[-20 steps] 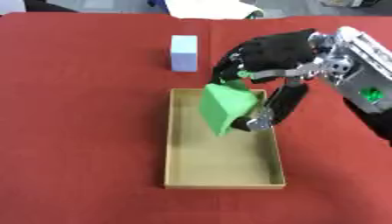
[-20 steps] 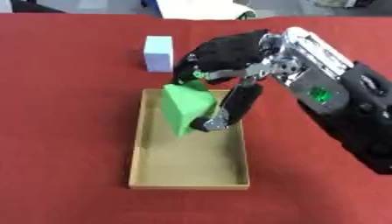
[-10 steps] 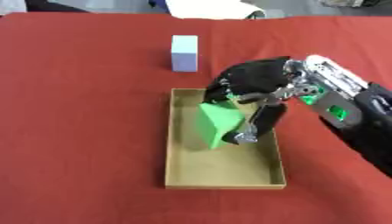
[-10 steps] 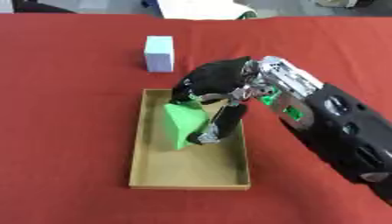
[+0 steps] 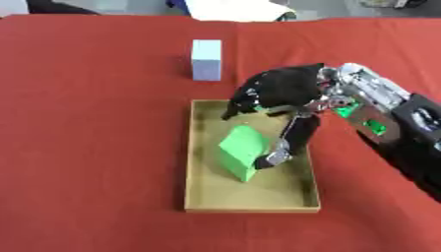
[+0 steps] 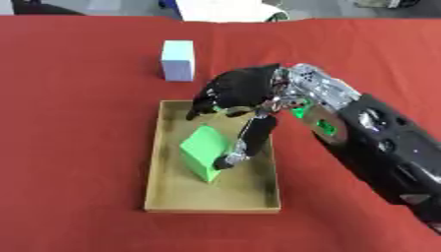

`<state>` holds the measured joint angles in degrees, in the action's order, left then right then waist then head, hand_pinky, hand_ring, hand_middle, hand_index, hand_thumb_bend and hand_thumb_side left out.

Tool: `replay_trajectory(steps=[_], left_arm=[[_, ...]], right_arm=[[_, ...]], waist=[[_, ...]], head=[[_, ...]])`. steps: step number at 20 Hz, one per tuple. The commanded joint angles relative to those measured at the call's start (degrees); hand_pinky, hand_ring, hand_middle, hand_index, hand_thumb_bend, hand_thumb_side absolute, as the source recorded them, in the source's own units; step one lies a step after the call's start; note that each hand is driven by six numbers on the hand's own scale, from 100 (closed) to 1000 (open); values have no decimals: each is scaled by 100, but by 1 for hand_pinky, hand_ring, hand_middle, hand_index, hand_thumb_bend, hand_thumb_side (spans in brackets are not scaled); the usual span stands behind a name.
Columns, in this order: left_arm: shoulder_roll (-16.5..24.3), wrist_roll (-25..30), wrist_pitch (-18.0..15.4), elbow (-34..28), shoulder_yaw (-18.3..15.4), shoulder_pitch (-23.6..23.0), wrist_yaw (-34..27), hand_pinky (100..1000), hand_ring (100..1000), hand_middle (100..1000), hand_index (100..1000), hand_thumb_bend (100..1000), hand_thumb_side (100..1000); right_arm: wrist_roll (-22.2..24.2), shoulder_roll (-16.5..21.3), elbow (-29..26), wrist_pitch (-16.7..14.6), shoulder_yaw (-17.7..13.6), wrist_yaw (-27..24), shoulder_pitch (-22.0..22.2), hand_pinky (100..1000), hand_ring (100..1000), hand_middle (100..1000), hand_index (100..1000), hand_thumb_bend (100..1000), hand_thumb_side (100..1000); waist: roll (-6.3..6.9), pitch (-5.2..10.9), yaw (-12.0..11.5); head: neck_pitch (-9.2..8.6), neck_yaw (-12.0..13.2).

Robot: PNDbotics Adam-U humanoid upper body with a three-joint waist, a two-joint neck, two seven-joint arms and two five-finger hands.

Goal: Pick up objects on the table and place them in the box.

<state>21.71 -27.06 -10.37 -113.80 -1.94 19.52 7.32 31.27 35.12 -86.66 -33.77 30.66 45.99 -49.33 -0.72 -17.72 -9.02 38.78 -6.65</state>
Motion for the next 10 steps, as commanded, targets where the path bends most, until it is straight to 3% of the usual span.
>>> replay_trajectory(steps=[1, 5, 9, 10], left_arm=[[71, 17, -5, -80, -8, 31, -1, 728, 672, 568, 775, 185, 650], [79, 15, 0, -80, -10, 35, 2, 727, 672, 568, 775, 186, 649], [172, 31, 16, -80, 6, 99, 12, 728, 673, 569, 775, 187, 648], [257, 65, 38, -80, 24, 157, 43, 731, 678, 574, 780, 189, 643]], right_arm=[[31, 139, -177, -26, -158, -86, -69, 837, 861, 823, 954, 498, 856], [24, 222, -350, 99, -314, -271, -66, 831, 851, 814, 947, 425, 827], [-200, 436, -786, 394, -730, -602, -56, 827, 839, 796, 934, 339, 791], [-271, 500, -903, 484, -852, -703, -48, 826, 835, 788, 927, 280, 769]], waist=[[13, 111, 5], [16, 110, 13], [25, 104, 44], [28, 101, 57]], head=[[-8, 10], [-16, 17], [-8, 47], [-5, 58]])
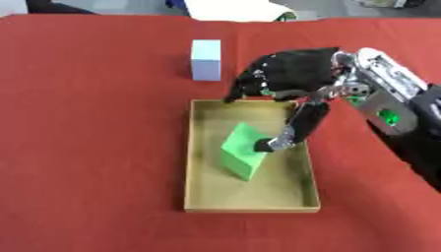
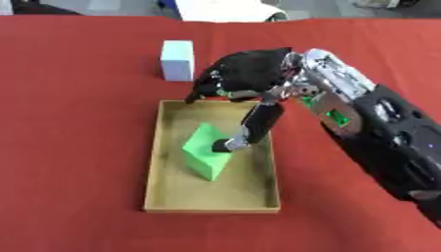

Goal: Pick up objects on the table and place them in the box.

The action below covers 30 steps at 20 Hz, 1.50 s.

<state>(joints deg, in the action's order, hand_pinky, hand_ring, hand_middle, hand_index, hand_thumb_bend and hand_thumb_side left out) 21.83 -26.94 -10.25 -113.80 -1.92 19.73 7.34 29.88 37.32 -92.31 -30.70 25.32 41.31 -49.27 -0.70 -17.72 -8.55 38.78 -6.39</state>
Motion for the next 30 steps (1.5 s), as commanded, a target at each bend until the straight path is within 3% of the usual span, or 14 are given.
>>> replay_trajectory(steps=[1, 6, 9, 11, 14, 19, 26, 30], left_arm=[[394, 133, 103, -80, 45, 236, 132, 734, 682, 578, 784, 192, 643], [1258, 948, 1061, -80, 217, 982, 1070, 750, 706, 600, 800, 229, 629], [1325, 1119, 1261, -80, 251, 1107, 1285, 750, 706, 600, 800, 229, 629], [1401, 1185, 1331, -7, 329, 1194, 1363, 791, 762, 653, 834, 257, 687], [1780, 1423, 1571, 371, 708, 1576, 1605, 817, 789, 679, 849, 250, 685], [2456, 1879, 2026, 1111, 1448, 2317, 1815, 838, 816, 712, 860, 345, 630], [2124, 2486, 2539, 2098, 2436, 3280, 1696, 865, 848, 750, 880, 611, 603], [1799, 2846, 2683, 2683, 3015, 3723, 1717, 874, 857, 758, 886, 690, 588]], right_arm=[[-240, 362, -477, 279, -482, -356, -34, 826, 835, 784, 923, 254, 769], [-781, 706, -1133, 771, -1184, -721, 166, 826, 831, 774, 916, 214, 773], [-831, 760, -1284, 889, -1253, -777, 219, 826, 831, 774, 916, 214, 773], [-873, 762, -1329, 960, -1333, -835, 272, 813, 816, 758, 905, 190, 758], [-1105, 778, -1538, 1200, -1712, -1025, 342, 807, 809, 752, 900, 193, 740], [-1560, 852, -1961, 1656, -2429, -1438, 570, 799, 799, 743, 895, 191, 747], [-2167, 977, -2148, 2128, -2729, -1788, 782, 787, 788, 732, 885, 179, 760], [-2526, 971, -2053, 2272, -2757, -1812, 839, 782, 783, 727, 881, 174, 758]], waist=[[30, 93, 24], [40, 32, 108], [38, 24, 112], [105, 2, 185], [228, -37, 525], [290, -100, 823], [338, -108, 912], [327, -87, 904]], head=[[-4, 48], [-49, 125], [-56, 128], [-83, 262], [-129, 555], [-185, 830], [-221, 1050], [-239, 1051]])
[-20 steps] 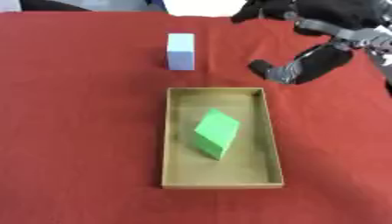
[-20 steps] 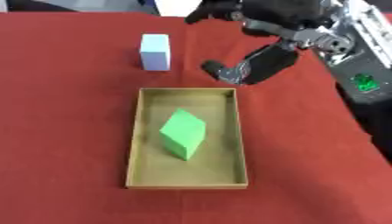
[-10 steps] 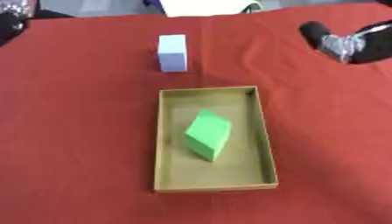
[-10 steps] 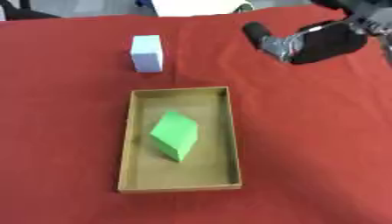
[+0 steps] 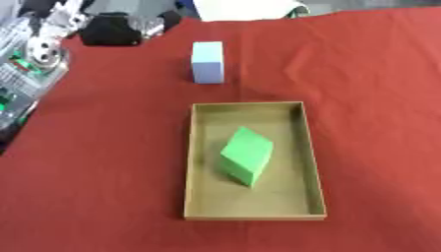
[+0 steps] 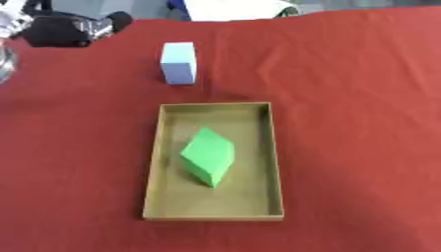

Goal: Pick up objects on the table and place them in the box.

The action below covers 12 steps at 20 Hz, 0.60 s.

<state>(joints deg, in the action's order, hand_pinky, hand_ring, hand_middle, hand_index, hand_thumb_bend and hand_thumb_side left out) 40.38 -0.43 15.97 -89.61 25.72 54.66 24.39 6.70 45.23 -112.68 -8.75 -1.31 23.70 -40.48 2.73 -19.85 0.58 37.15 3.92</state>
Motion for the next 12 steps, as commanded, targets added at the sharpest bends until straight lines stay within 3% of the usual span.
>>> replay_trajectory(steps=[1, 8, 12], left_arm=[[-138, 282, 53, 405, 354, 329, 45, 875, 860, 761, 887, 704, 580], [-625, 910, -453, 1426, 499, 776, 585, 899, 884, 789, 893, 781, 535], [-830, 1254, -796, 1966, 282, 986, 910, 895, 882, 787, 888, 714, 452]], right_arm=[[-291, 171, 15, 99, -97, -48, -32, 781, 782, 726, 881, 172, 758], [-573, 106, 180, 203, -131, -54, -29, 773, 766, 717, 873, 161, 767], [-637, 52, 268, 265, -189, -74, 14, 768, 756, 710, 868, 152, 777]], waist=[[-19, 129, -10], [-17, 108, 47], [-9, 88, 61]], head=[[-85, 16], [-134, 47], [-150, 59]])
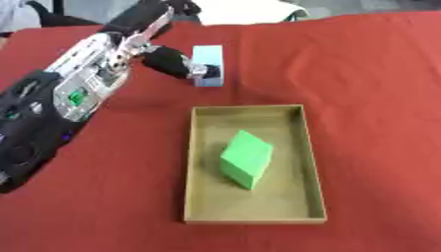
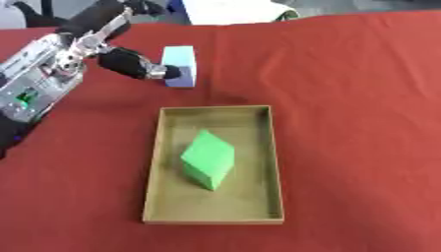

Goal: Pick up objects on the table and place them in the box.

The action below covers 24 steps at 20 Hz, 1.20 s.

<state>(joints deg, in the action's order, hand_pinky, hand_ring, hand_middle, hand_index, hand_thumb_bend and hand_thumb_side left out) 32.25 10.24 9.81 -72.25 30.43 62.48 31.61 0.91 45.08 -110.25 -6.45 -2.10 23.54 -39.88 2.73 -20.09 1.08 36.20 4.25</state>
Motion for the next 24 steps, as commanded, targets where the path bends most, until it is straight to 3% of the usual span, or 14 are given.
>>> replay_trajectory(steps=[1, 8, 12, 18, 24], left_arm=[[-60, 275, -270, 331, -282, 242, 254, 893, 883, 788, 884, 672, 400], [-195, 973, -937, 818, -904, 360, 474, 886, 883, 798, 890, 512, 229], [-200, 1404, -998, 891, -1120, 394, 536, 887, 886, 801, 894, 462, 167], [-206, 2040, -838, 800, -1311, 423, 411, 886, 891, 810, 904, 450, 210], [-157, 2654, -648, 568, -1505, 492, 304, 894, 902, 820, 915, 510, 292]], right_arm=[[-75, 43, 42, 52, -125, -73, -37, 766, 753, 708, 867, 151, 782], [-166, -32, 104, 144, -219, -142, 42, 761, 743, 703, 864, 144, 801], [-203, -61, 116, 198, -266, -172, 83, 758, 739, 701, 863, 138, 812], [-274, -92, 155, 301, -351, -178, 153, 754, 736, 699, 860, 129, 819], [-277, -106, 217, 350, -396, -141, 213, 752, 731, 693, 855, 115, 834]], waist=[[-7, 104, 19], [0, 47, 76], [7, 4, 110], [28, -80, 168], [57, -156, 188]], head=[[-64, 39], [-99, 101], [-101, 136], [-147, 191], [-181, 234]])
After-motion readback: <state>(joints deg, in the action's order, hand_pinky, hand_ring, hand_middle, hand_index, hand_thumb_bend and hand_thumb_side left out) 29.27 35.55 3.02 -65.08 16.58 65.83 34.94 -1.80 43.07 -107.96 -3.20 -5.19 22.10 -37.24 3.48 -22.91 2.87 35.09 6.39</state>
